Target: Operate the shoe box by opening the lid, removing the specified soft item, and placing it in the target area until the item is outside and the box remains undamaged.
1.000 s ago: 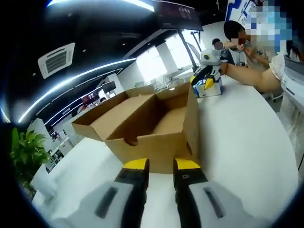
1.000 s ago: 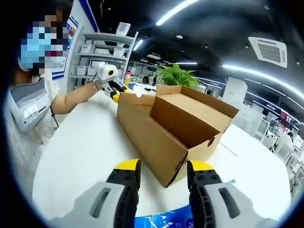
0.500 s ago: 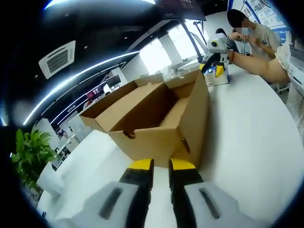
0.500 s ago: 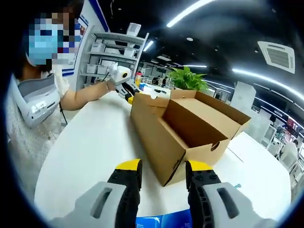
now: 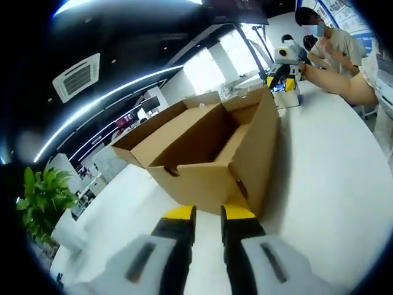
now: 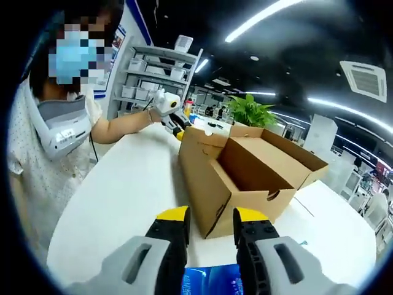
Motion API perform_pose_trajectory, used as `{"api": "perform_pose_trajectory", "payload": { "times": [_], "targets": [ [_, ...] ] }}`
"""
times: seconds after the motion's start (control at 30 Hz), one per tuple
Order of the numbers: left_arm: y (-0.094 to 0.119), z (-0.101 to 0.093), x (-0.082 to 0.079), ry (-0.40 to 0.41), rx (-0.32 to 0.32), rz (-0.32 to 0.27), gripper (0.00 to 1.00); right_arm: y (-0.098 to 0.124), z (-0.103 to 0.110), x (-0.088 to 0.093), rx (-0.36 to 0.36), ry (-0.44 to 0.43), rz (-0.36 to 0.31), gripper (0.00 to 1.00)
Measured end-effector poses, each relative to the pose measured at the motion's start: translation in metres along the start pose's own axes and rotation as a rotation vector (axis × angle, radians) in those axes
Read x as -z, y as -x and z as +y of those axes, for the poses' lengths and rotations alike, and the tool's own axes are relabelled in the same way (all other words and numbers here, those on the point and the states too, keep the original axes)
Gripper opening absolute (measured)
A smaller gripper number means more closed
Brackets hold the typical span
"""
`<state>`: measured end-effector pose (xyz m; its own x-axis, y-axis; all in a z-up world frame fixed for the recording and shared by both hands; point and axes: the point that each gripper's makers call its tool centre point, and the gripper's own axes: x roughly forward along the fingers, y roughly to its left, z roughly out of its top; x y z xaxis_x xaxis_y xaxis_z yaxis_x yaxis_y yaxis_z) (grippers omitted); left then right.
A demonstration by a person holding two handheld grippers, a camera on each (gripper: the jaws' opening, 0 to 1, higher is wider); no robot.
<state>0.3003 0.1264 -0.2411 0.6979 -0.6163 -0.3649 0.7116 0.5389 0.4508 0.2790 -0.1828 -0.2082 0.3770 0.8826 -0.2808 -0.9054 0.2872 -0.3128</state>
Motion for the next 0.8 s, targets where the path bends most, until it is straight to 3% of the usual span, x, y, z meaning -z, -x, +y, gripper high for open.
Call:
{"api": "perform_pose_trajectory", "payload": {
  "times": [0.03, 0.13, 0.27, 0.33, 0.43, 0.57, 0.8],
  "targets": [
    [-0.002, 0.003, 0.002, 0.004, -0.011, 0.008, 0.20, -0.001, -0.026, 0.015, 0.110, -0.047, 0.043, 0.26],
    [-0.002, 0.010, 0.004, 0.008, -0.047, 0.015, 0.20, -0.009, -0.045, 0.030, 0.209, -0.065, 0.108, 0.20],
    [0.000, 0.033, 0.006, 0.046, -0.156, 0.009, 0.19, -0.010, -0.059, 0.020, 0.305, -0.044, 0.081, 0.17],
    [0.001, 0.042, 0.006, 0.068, -0.200, 0.002, 0.16, -0.012, -0.059, 0.018, 0.309, -0.053, 0.081, 0.13],
    [0.004, 0.055, 0.000, 0.196, -0.257, -0.071, 0.12, -0.021, -0.056, 0.014, 0.317, -0.037, 0.080, 0.13],
    [0.001, 0.051, -0.007, 0.306, -0.210, -0.139, 0.09, -0.030, -0.051, 0.020, 0.305, -0.032, 0.117, 0.12],
    [-0.009, 0.031, -0.015, 0.378, -0.108, -0.185, 0.00, -0.033, -0.047, 0.017, 0.290, -0.018, 0.120, 0.04]
  ]
}}
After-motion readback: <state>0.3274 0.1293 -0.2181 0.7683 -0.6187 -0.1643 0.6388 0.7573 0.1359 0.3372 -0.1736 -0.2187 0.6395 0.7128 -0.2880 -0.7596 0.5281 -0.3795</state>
